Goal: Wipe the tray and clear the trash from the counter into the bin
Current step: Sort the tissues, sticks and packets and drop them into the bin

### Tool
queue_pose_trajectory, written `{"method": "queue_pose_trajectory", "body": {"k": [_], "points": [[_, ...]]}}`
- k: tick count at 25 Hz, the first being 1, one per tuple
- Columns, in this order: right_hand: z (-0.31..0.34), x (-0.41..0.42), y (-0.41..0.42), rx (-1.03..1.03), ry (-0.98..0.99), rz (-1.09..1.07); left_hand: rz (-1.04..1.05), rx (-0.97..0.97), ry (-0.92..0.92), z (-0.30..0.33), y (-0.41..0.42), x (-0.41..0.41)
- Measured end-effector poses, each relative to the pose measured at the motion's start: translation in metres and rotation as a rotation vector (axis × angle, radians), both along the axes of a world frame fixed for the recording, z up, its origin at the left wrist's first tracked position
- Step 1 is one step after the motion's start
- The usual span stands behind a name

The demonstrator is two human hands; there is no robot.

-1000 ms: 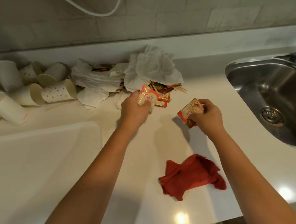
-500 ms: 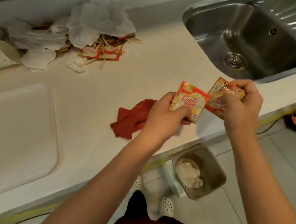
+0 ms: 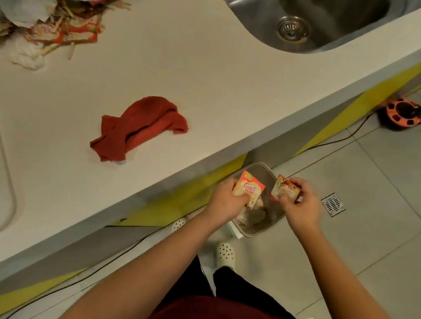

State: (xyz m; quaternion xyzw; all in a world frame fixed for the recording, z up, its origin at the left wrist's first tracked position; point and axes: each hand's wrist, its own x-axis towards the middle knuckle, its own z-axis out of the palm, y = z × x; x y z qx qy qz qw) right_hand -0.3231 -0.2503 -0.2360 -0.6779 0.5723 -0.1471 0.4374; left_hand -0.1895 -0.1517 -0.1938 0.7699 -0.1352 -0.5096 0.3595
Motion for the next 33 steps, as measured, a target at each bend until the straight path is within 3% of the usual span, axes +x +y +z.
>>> {"method": "queue_pose_trajectory", "body": {"k": [2,5,10,14,20,28,33], "points": [[-0.014,-0.008,0.002,0.056,0.142,0.095,-0.087,0.116,-0.002,-0.01,-0.001,-0.002],[-0.015,-0.01,0.0,0.093,0.116,0.024,-0.116,0.152,0.012,-0.012,-0.002,-0.003],[0.048,0.03,-0.011,-0.098,-0.307,-0.194,-0.15,-0.117,0.082,0.048,-0.013,-0.007],[0.113,0.077,-0.02,-0.222,-0.533,-0.06,-0.105,-0.38,0.012,0.119,-0.018,0.022],[0.154,0.158,-0.015,-0.196,-0.502,0.257,0.182,-0.455,-0.206,0.177,0.001,0.112],[0.169,0.271,0.008,-0.216,-0.375,0.542,0.556,-0.458,-0.331,0.178,0.052,0.232],[0.169,0.333,0.015,-0.244,-0.303,0.63,0.674,-0.416,-0.399,0.17,0.079,0.292]]}}
